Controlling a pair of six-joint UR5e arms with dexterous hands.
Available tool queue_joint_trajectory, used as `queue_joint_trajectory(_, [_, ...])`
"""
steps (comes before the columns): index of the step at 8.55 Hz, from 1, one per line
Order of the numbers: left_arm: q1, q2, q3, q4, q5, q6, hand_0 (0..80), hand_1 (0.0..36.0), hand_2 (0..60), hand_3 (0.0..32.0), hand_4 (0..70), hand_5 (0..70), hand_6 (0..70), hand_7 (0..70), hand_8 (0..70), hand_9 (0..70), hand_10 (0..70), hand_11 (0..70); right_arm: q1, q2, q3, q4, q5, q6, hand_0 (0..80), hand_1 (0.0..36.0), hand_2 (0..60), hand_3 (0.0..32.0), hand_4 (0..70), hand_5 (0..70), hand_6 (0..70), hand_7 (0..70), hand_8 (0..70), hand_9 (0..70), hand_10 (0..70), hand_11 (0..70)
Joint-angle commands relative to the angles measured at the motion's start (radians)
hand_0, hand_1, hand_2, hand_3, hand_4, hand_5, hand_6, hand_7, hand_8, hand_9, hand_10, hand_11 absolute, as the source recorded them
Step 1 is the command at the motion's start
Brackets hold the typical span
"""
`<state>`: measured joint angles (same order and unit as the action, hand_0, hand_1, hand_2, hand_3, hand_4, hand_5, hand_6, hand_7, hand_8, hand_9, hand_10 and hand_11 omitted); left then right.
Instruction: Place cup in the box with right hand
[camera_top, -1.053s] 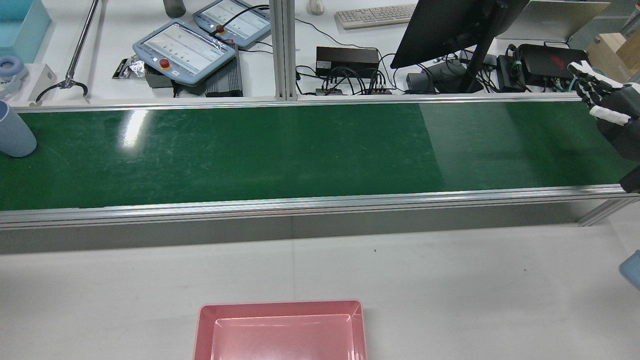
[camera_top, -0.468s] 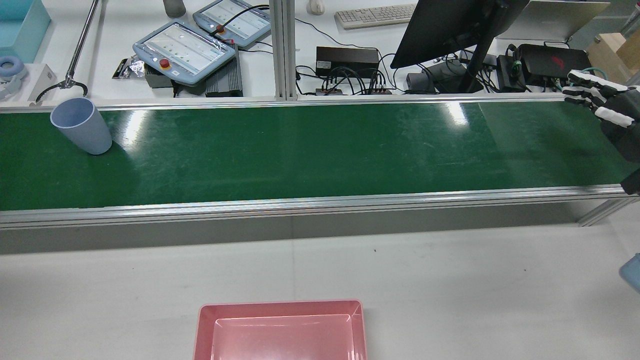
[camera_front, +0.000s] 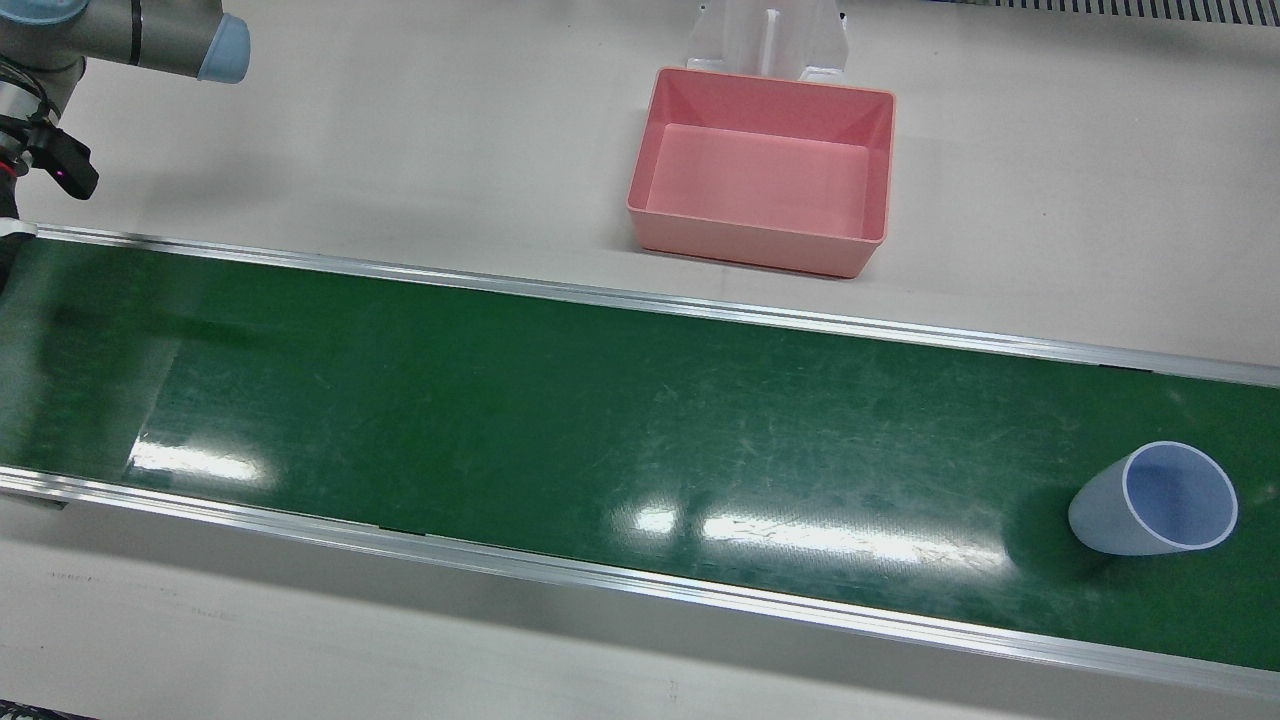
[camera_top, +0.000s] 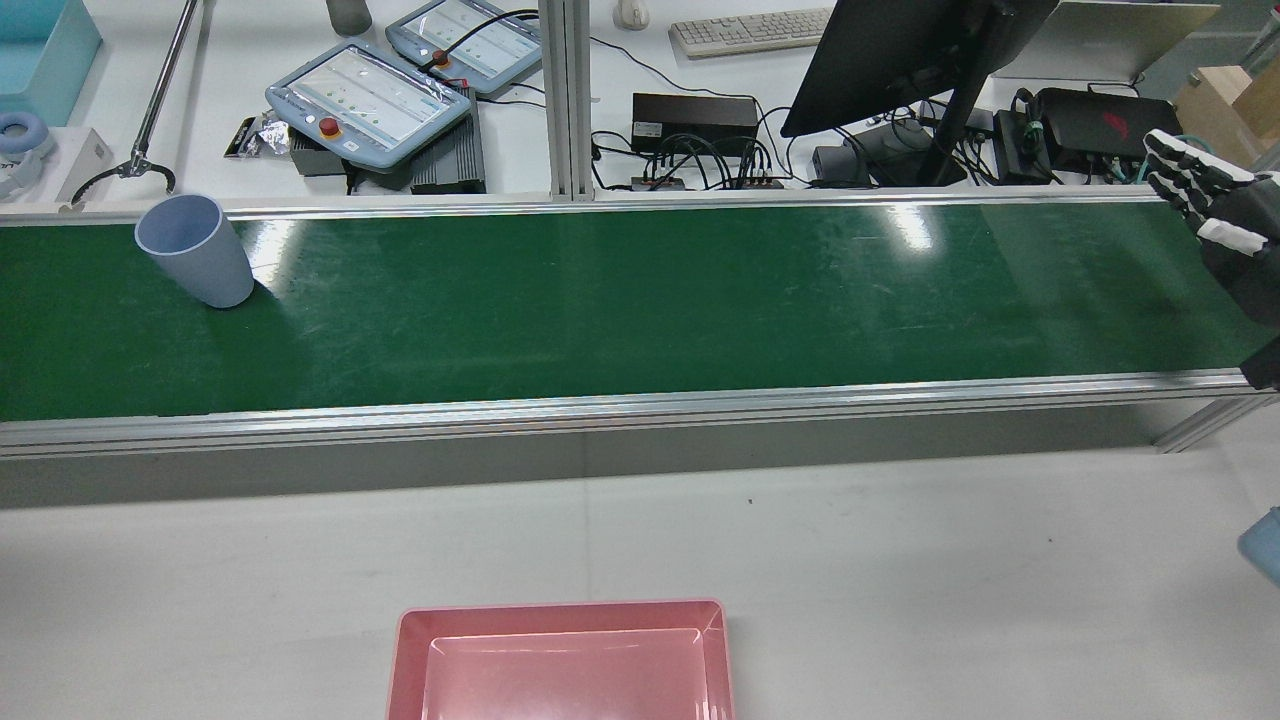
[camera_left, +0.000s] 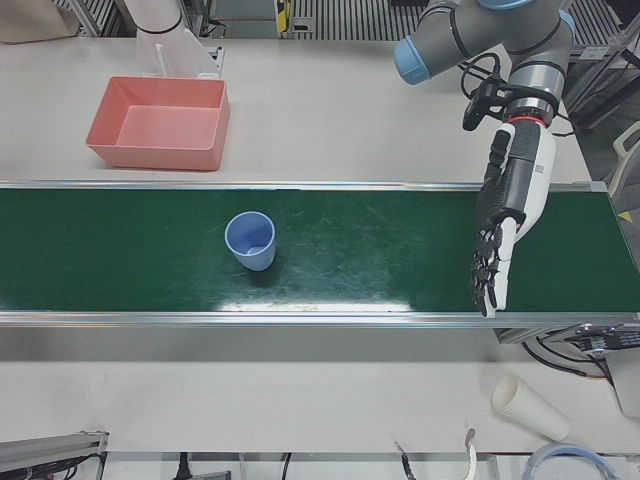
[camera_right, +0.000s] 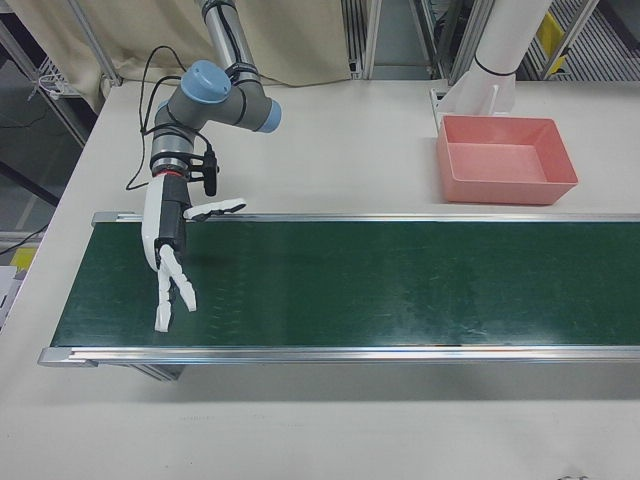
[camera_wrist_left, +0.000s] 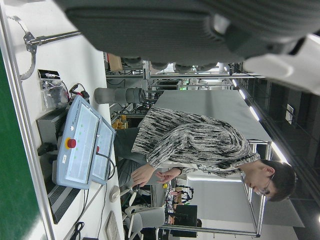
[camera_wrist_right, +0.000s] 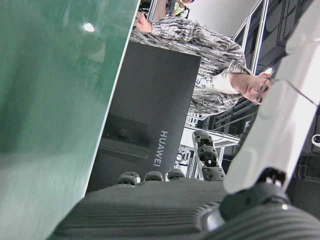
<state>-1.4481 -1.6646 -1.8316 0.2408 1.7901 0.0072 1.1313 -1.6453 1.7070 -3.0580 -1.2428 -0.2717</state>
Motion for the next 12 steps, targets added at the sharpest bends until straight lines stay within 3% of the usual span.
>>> queue_joint_trajectory(1, [0.000, -0.001, 0.000, 0.000, 0.000, 0.001, 0.0, 0.0, 0.0, 0.0, 0.0, 0.0, 0.0, 0.0, 0.0, 0.0, 0.0, 0.0, -0.053, 0.007, -0.001, -0.002, -0.003, -0.023, 49.3, 17.0, 1.6, 0.0, 0.0, 5.3, 2.5, 2.6, 0.0, 0.0, 0.7, 3.0])
queue_joint_trajectory(3, [0.000, -0.001, -0.001, 0.000, 0.000, 0.000, 0.0, 0.0, 0.0, 0.0, 0.0, 0.0, 0.0, 0.0, 0.0, 0.0, 0.0, 0.0, -0.044, 0.018, 0.003, -0.001, -0.003, -0.021, 50.5, 19.0, 2.6, 0.0, 0.0, 6.0, 2.8, 3.0, 0.0, 0.0, 0.6, 3.0])
queue_joint_trajectory(6, [0.000, -0.001, 0.000, 0.000, 0.000, 0.001, 0.0, 0.0, 0.0, 0.0, 0.0, 0.0, 0.0, 0.0, 0.0, 0.0, 0.0, 0.0, -0.057, 0.022, -0.003, -0.002, -0.001, -0.033, 48.3, 15.9, 2.5, 0.0, 0.0, 5.0, 2.9, 5.0, 0.0, 0.0, 0.8, 3.0])
queue_joint_trajectory(7, [0.000, -0.001, 0.000, 0.000, 0.000, 0.001, 0.0, 0.0, 0.0, 0.0, 0.0, 0.0, 0.0, 0.0, 0.0, 0.0, 0.0, 0.0, -0.058, 0.045, -0.004, -0.007, -0.001, -0.056, 48.3, 15.9, 2.8, 0.0, 0.0, 4.9, 3.0, 5.2, 0.0, 0.0, 0.9, 3.2])
queue_joint_trajectory(12, [0.000, -0.001, 0.000, 0.000, 0.000, 0.001, 0.0, 0.0, 0.0, 0.0, 0.0, 0.0, 0.0, 0.0, 0.0, 0.0, 0.0, 0.0, -0.056, 0.045, -0.006, -0.007, 0.000, -0.061, 48.6, 16.2, 2.5, 0.0, 0.0, 5.0, 3.2, 6.3, 0.0, 0.0, 1.2, 3.5])
